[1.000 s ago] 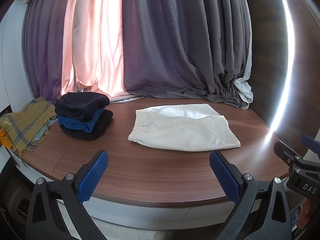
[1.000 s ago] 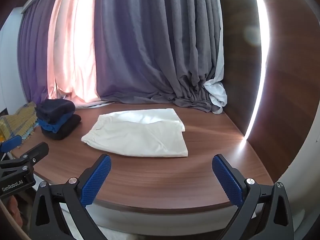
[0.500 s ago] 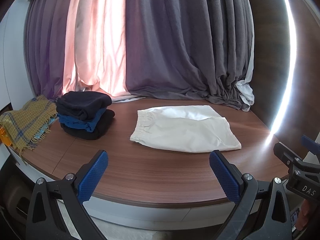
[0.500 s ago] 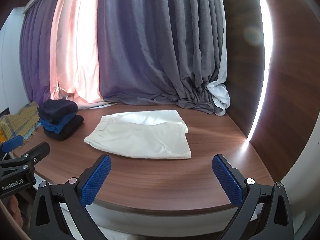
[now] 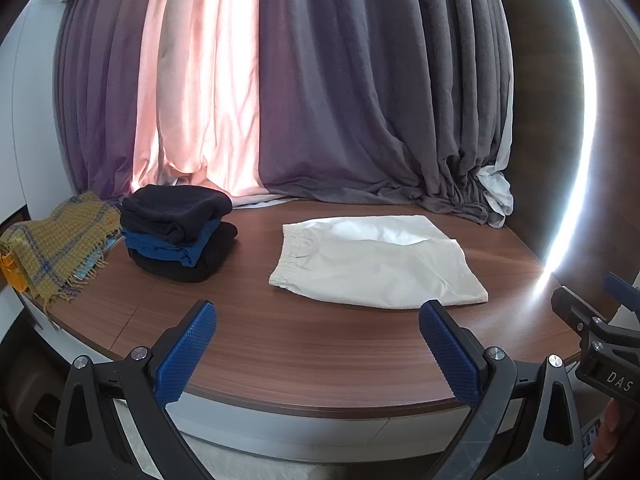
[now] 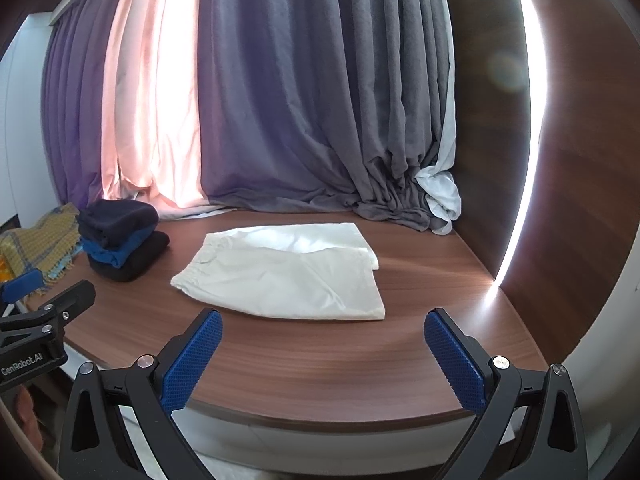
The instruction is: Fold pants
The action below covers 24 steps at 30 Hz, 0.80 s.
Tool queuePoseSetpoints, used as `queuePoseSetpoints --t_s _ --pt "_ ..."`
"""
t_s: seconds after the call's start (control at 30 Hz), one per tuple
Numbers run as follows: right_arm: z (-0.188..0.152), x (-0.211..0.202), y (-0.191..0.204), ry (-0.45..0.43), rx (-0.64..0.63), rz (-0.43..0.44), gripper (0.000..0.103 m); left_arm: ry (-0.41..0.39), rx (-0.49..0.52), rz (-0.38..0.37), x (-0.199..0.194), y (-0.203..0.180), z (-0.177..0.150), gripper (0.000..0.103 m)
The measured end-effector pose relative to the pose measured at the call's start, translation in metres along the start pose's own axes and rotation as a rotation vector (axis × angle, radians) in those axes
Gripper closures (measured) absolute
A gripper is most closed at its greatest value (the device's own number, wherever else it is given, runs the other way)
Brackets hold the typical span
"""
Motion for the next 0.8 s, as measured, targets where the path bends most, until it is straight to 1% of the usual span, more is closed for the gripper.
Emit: queuePoseSetpoints --t_s 0.8 --pt "0.0024 -0.0032 0.0054 -0.021 -0.007 0.009 0.001 -0.012 -0.007 0.000 -0.0028 0.0057 -0.0005 0.000"
Point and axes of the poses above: each gripper's, at about its wrist camera, not at the fingertips, and x roughly the way its jaws point, y to its left, z to its top, the point moved 7 cm from there along x, roughly the way its jaws point, and after that the axes turned 13 degrees about -y, right-handed, at the moved point
